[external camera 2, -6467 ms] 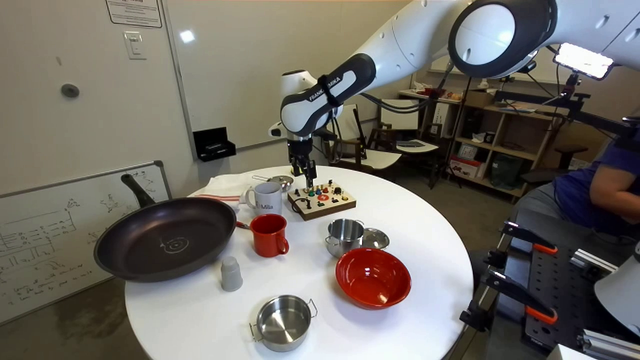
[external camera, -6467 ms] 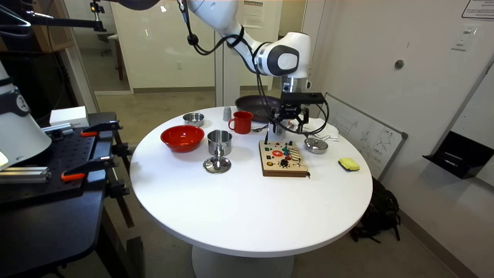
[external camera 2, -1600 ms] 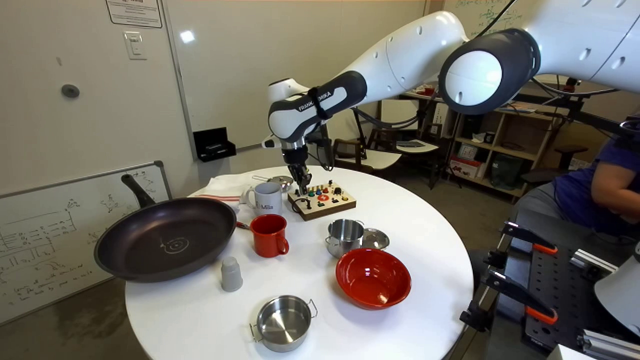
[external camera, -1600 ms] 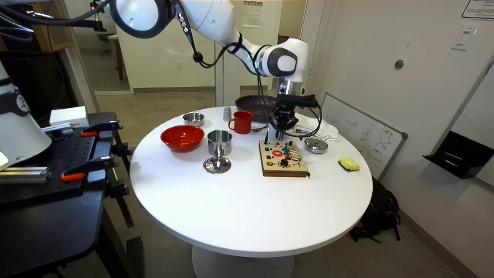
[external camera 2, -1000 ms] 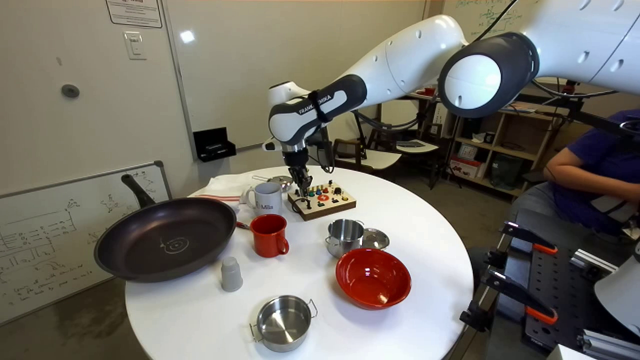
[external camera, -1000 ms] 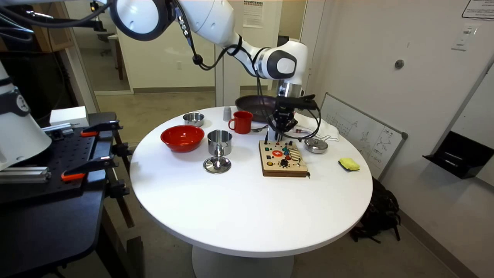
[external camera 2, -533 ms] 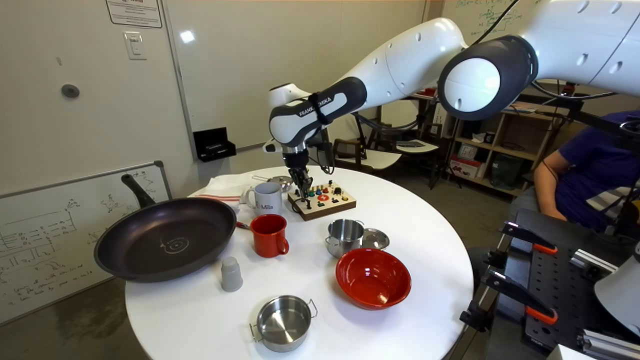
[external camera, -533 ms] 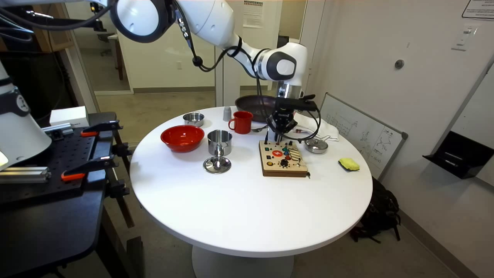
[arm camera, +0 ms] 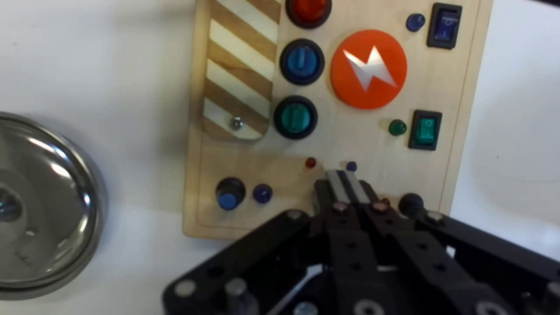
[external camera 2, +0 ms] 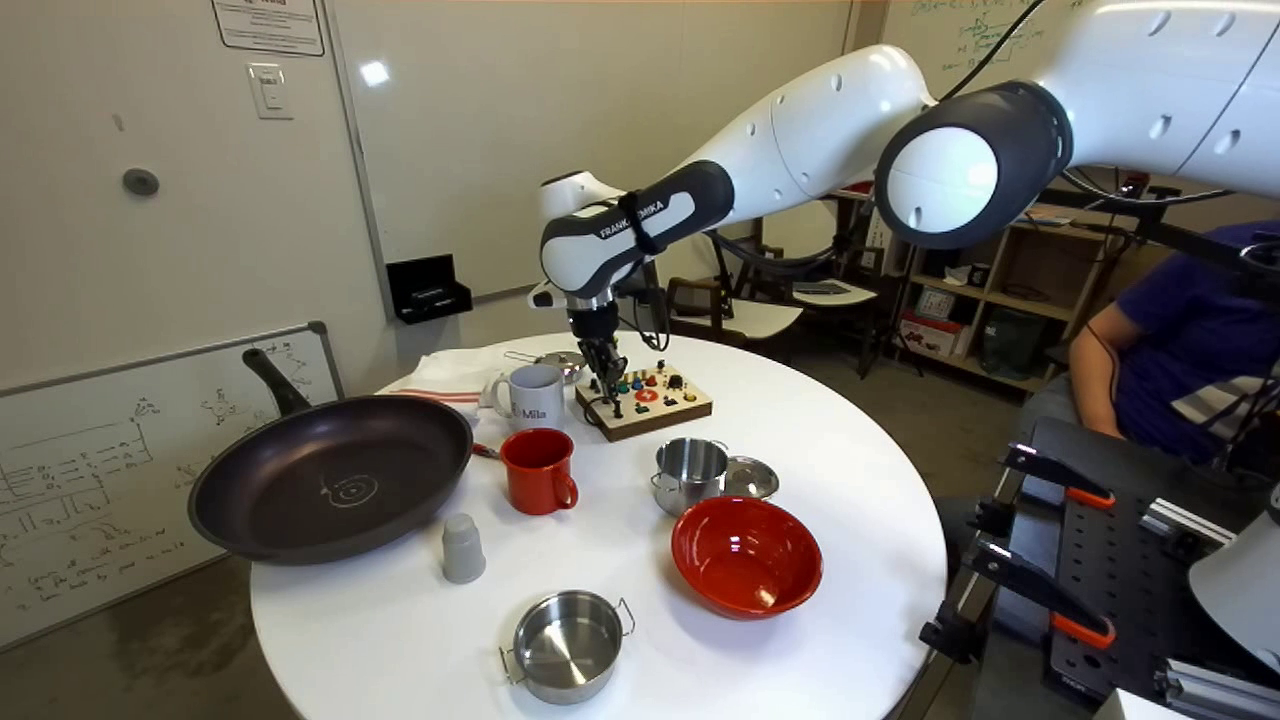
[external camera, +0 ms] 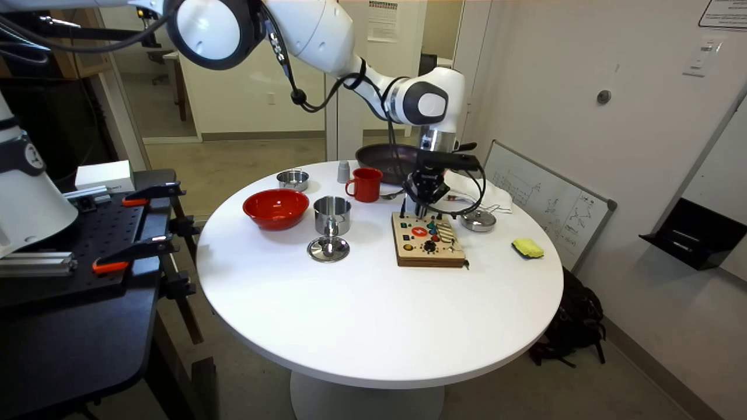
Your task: Press the button on the object on the table.
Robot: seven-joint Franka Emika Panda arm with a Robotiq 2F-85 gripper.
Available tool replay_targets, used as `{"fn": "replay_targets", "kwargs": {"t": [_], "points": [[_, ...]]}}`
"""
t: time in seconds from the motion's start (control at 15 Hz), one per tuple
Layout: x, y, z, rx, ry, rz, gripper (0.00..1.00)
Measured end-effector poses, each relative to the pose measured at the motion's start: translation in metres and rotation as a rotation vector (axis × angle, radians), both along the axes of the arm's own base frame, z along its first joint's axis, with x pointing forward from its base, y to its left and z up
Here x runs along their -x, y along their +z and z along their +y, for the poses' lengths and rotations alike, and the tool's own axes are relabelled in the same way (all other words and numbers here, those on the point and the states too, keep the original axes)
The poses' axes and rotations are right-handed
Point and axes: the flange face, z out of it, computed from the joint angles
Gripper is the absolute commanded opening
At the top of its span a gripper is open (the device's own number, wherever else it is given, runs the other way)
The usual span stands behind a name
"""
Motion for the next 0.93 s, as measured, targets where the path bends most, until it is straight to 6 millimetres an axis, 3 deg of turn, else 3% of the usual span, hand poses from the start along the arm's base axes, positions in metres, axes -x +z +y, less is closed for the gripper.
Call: {"fn": "replay_targets", "kwargs": {"t": [0.93], "points": [[-0.0025, -0.0016, -0.0006, -0.003, 0.032, -0.010, 0.05]]}}
